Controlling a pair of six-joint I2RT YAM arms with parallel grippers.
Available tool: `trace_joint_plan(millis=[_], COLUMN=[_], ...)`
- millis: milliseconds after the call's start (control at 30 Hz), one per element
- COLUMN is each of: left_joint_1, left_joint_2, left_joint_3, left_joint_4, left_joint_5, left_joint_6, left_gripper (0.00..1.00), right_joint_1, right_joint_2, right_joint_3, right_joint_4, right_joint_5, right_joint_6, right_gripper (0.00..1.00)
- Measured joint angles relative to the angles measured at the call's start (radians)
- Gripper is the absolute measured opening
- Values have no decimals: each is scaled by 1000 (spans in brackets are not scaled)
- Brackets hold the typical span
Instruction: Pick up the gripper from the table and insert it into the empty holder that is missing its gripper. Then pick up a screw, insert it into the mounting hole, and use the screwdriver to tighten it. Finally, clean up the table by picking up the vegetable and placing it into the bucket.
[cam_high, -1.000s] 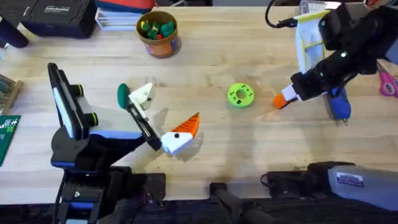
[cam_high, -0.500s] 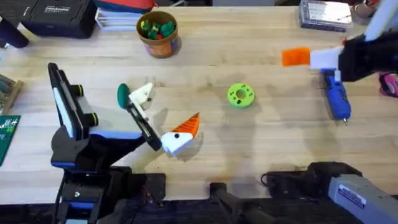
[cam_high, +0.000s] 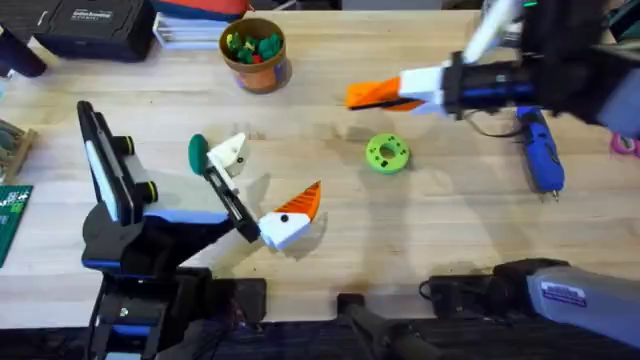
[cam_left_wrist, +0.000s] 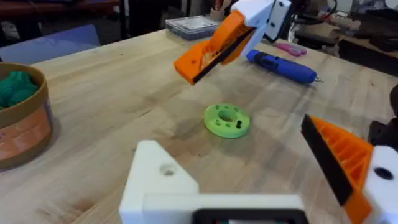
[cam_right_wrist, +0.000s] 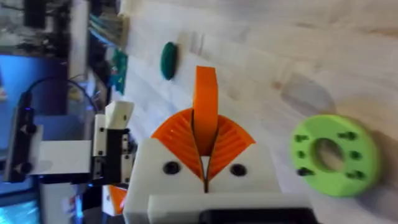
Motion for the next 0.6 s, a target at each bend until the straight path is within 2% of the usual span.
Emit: trace_joint_plan(millis=[233,367,600], left_joint_1=[0,0,0], left_joint_2=[0,0,0], left_joint_3=[0,0,0], left_joint_4=[0,0,0], left_joint_5=[0,0,2], left_joint_6=[0,0,-1], left_gripper=[986,986,985], right_joint_1=[142,151,155], right_joint_2=[137,164,233], right_joint_3=[-1,0,2], right_joint_4=[208,329,335], right_joint_5=[-95,-203,-334], right_joint_6=[193,232,288], right_gripper=[11,11,11])
